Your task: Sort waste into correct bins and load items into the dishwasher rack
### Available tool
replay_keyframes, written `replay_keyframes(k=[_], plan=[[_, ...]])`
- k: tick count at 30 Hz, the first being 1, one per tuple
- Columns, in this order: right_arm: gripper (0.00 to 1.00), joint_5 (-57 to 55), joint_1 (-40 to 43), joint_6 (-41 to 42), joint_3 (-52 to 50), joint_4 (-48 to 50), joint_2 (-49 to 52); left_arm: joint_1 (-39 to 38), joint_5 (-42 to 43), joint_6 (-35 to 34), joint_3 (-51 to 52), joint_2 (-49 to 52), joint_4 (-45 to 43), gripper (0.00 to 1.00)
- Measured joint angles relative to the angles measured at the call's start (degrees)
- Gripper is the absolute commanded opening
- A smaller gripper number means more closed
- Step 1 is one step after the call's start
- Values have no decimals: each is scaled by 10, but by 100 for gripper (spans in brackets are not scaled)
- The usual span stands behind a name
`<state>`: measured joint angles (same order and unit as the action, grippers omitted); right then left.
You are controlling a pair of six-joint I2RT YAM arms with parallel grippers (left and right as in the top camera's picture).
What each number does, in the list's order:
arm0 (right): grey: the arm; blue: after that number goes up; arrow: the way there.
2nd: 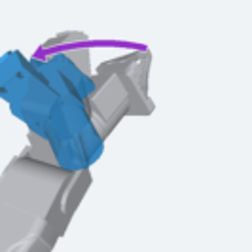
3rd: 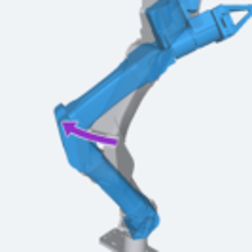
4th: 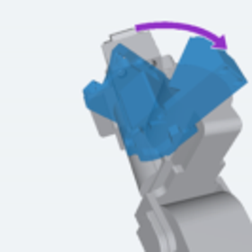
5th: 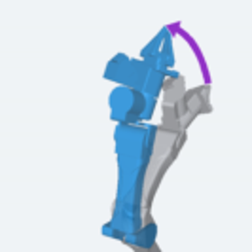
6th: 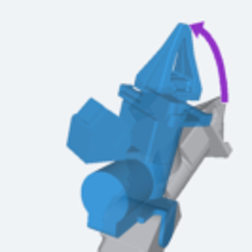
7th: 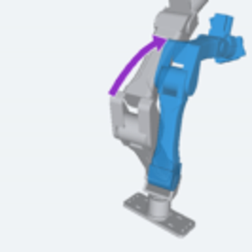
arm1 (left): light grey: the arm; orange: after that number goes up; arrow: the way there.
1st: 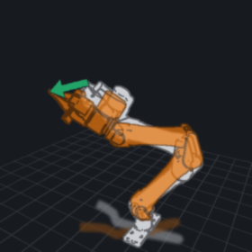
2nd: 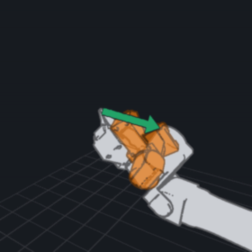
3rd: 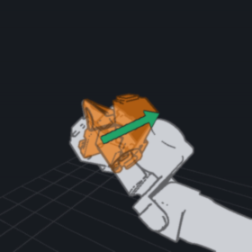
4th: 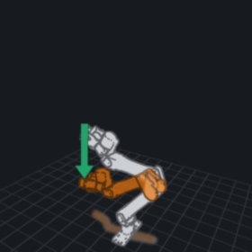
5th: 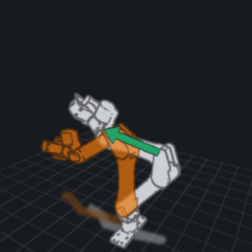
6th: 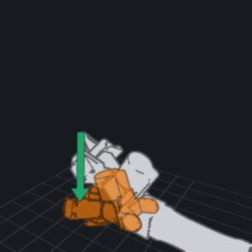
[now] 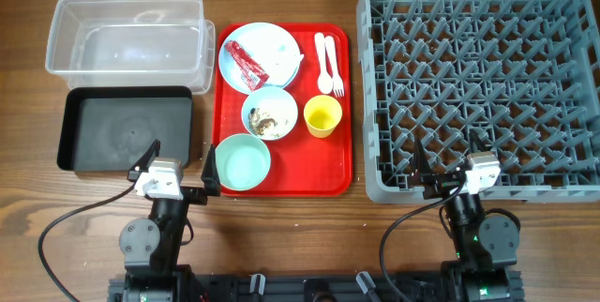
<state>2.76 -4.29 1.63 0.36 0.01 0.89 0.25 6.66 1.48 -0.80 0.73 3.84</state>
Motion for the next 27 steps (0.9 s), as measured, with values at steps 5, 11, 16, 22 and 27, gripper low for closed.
replay_keyframes(k=[5, 11, 16, 22, 27], plan=[[100, 0, 0, 0, 0, 0, 0, 0, 0, 0, 0, 0, 0, 100], [100, 0, 0, 0, 0, 0, 0, 0, 0, 0, 0, 0, 0, 100], [100, -5, 0, 0, 0, 0, 0, 0, 0, 0, 0, 0, 0, 100], [100, -5, 0, 0, 0, 10, 0, 0, 0, 0, 0, 0, 0, 100], [100, -5, 0, 0, 0, 11, 0, 0, 0, 0, 0, 0, 0, 100]])
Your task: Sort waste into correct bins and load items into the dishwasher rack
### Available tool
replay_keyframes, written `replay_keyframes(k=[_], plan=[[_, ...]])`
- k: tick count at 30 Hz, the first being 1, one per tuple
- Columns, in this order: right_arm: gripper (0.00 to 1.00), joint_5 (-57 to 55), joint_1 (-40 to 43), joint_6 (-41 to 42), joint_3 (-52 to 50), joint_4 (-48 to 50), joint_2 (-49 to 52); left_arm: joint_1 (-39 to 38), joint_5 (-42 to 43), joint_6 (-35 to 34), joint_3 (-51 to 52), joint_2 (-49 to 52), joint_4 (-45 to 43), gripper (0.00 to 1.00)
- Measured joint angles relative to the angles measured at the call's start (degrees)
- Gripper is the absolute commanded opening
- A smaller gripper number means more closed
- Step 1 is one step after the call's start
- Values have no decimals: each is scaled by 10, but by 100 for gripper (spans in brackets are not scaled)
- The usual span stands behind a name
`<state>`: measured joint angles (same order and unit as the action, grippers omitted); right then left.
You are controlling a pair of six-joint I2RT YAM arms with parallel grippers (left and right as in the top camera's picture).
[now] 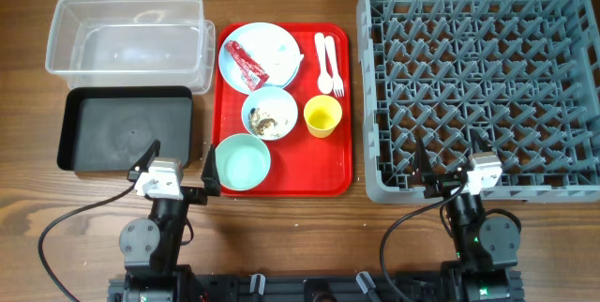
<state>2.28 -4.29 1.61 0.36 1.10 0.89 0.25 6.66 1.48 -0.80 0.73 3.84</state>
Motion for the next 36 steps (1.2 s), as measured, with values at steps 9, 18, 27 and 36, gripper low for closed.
replay_keyframes(k=[9, 18, 27, 36], plan=[[100, -4, 0, 0, 0, 2, 0, 0, 3, 0, 0, 0, -1, 100], [100, -13, 0, 0, 0, 43, 0, 0, 17, -21, 0, 0, -33, 100], [100, -13, 0, 0, 49, 52, 23, 0, 17, -43, -89, 32, -20, 100], [100, 9, 0, 0, 187, 43, 183, 0, 27, -46, -280, 223, 83, 100]])
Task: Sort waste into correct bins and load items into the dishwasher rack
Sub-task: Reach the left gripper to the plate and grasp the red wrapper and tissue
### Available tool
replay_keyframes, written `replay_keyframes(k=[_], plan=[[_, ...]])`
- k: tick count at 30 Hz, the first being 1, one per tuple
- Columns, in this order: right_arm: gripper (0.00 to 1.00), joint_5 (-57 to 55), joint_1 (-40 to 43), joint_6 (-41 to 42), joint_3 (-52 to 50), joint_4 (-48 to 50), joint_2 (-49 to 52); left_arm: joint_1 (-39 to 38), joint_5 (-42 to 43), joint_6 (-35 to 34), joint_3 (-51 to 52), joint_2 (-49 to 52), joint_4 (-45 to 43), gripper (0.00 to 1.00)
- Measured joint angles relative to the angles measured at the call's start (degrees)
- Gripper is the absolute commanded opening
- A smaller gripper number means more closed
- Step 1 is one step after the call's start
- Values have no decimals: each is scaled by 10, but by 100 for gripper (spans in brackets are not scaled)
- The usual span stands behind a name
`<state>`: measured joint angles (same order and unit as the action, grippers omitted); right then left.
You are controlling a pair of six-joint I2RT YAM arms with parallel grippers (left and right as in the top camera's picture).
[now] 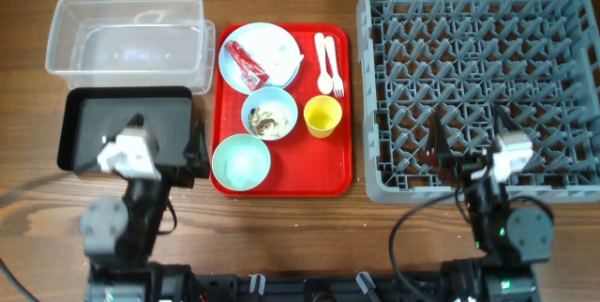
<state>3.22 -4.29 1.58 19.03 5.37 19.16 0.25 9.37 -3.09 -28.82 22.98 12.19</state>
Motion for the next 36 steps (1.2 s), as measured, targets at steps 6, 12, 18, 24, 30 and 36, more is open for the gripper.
replay_keyframes(k=[6, 12, 18, 24, 30, 36], plan=[[100, 17, 0, 0, 150, -102, 148, -6, 11, -2, -200, 185, 160, 100], [100, 27, 0, 0, 311, -262, 272, -26, 12, -2, -405, 361, 330, 100], [100, 94, 0, 0, 470, -403, 412, -58, 12, -2, -654, 586, 517, 100], [100, 121, 0, 0, 495, -408, 461, -84, 18, -7, -735, 706, 514, 100], [100, 124, 0, 0, 495, -437, 482, -85, 81, -14, -735, 774, 486, 100], [100, 125, 0, 0, 495, -445, 483, -98, 78, -85, -735, 831, 422, 100]])
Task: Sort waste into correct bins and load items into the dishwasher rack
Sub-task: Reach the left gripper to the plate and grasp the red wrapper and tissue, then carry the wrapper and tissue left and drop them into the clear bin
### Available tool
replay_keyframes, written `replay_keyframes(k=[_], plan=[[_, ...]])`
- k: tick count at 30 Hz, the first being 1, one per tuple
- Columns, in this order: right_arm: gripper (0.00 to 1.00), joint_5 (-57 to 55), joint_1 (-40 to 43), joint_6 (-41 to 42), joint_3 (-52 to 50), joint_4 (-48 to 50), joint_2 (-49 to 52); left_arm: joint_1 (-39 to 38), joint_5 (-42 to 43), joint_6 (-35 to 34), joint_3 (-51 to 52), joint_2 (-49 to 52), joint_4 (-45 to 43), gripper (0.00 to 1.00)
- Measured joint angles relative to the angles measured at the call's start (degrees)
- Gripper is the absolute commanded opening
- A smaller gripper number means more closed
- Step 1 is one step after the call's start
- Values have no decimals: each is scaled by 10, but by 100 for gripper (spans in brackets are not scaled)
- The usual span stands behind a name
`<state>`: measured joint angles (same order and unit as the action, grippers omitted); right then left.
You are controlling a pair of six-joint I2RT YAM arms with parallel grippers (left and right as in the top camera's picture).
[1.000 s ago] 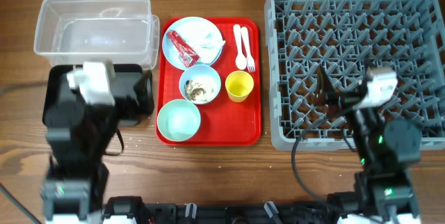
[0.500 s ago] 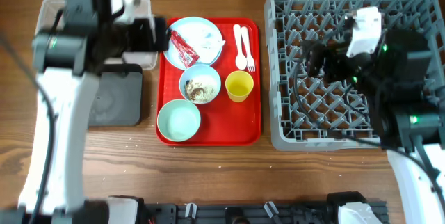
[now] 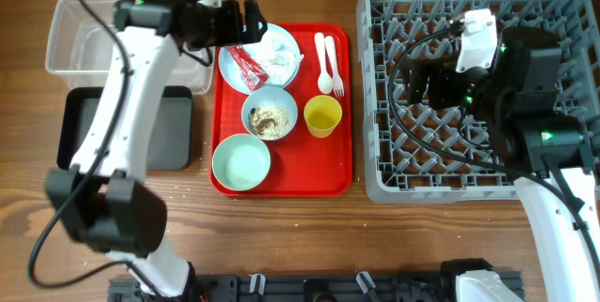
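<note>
A red tray holds a pale blue plate with a red wrapper and crumpled white paper. Also on it are a bowl with food scraps, a yellow cup, an empty teal bowl and a white spoon and fork. My left gripper hangs over the plate's upper left rim, fingers apart, nothing in it. My right gripper hovers open over the left part of the grey dishwasher rack.
A clear plastic bin stands at the back left, partly under the left arm. A black bin lies in front of it. Cables trail from both arms, and the right arm covers the rack's right middle.
The left arm has reached from the black bin's near edge to the plate at the tray's back. The right arm has moved from the rack's front edge to over its left middle.
Both grippers rested open at the table's front edge for the first two moments, left by the teal bowl, right at the rack's front. Then both had lifted a little. Now both are stretched far out, and every item sits where it was.
</note>
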<state>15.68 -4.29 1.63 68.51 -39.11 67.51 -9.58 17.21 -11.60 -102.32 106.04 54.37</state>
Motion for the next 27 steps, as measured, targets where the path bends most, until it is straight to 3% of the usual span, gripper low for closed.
replay_keyframes(k=[7, 14, 27], plan=[[100, 4, 0, 0, 0, -31, 0, -49, -111, -143, -1, 114, -30, 100], [100, 4, 0, 0, 0, -56, 0, -78, -174, -233, -1, 192, -60, 100], [100, 4, 0, 0, 0, -65, 0, -80, -195, -267, -2, 245, -95, 98]])
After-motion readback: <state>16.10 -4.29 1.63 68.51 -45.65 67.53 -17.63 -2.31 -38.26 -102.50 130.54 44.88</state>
